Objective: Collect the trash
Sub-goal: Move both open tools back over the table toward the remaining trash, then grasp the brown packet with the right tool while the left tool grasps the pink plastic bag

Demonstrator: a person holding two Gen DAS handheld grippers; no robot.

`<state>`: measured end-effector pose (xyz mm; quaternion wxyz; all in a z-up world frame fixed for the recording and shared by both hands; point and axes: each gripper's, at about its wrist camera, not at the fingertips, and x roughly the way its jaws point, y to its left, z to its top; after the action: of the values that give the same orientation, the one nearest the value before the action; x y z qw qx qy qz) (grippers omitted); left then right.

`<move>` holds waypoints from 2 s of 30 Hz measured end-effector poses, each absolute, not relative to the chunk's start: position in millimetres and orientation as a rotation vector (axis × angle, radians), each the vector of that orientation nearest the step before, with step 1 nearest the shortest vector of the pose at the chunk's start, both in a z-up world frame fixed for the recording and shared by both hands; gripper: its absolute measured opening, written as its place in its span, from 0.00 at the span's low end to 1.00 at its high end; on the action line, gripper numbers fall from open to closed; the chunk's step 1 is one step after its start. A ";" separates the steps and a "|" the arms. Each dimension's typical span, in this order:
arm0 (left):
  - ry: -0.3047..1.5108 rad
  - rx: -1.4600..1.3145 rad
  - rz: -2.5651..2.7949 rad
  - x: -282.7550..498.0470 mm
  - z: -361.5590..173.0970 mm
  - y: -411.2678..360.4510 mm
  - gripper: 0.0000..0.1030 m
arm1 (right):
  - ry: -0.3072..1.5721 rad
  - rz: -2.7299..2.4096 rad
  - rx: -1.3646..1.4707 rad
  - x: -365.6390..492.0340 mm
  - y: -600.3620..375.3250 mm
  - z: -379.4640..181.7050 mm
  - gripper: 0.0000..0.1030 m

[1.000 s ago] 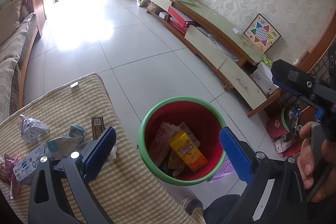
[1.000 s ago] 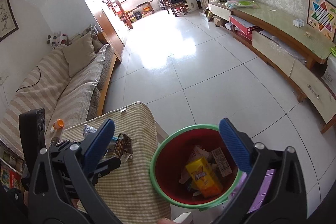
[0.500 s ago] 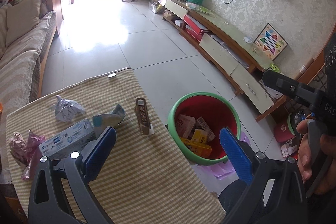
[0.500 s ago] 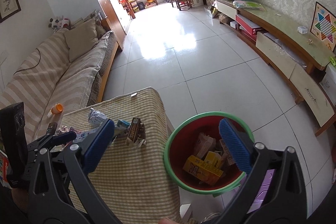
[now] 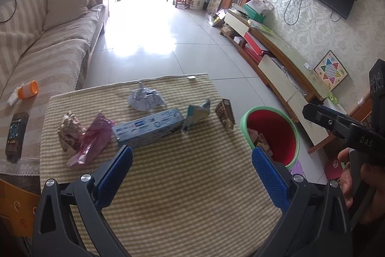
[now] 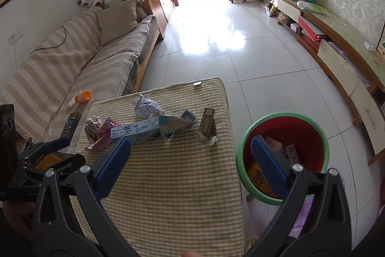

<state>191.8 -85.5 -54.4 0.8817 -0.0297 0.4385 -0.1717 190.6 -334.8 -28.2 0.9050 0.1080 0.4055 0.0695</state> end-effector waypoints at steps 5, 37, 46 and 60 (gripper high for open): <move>0.917 -0.105 -0.285 183.9 -62.6 -34.2 0.92 | 0.856 0.163 0.183 193.4 -301.9 -33.6 0.96; 1.089 0.024 -0.088 255.3 -168.0 43.8 0.89 | 1.048 0.103 0.236 278.9 -288.6 -133.5 0.96; 1.118 0.200 -0.072 268.5 -191.5 22.3 0.79 | 1.105 0.016 0.213 315.6 -302.8 -167.7 0.95; 1.137 0.208 -0.060 281.0 -201.9 22.2 0.39 | 1.201 0.003 0.158 333.3 -305.2 -207.0 0.45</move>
<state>281.0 22.2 -201.9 0.8372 0.0983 0.5373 -0.0282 333.3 -305.2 -207.0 0.8222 0.0742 0.5643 0.0012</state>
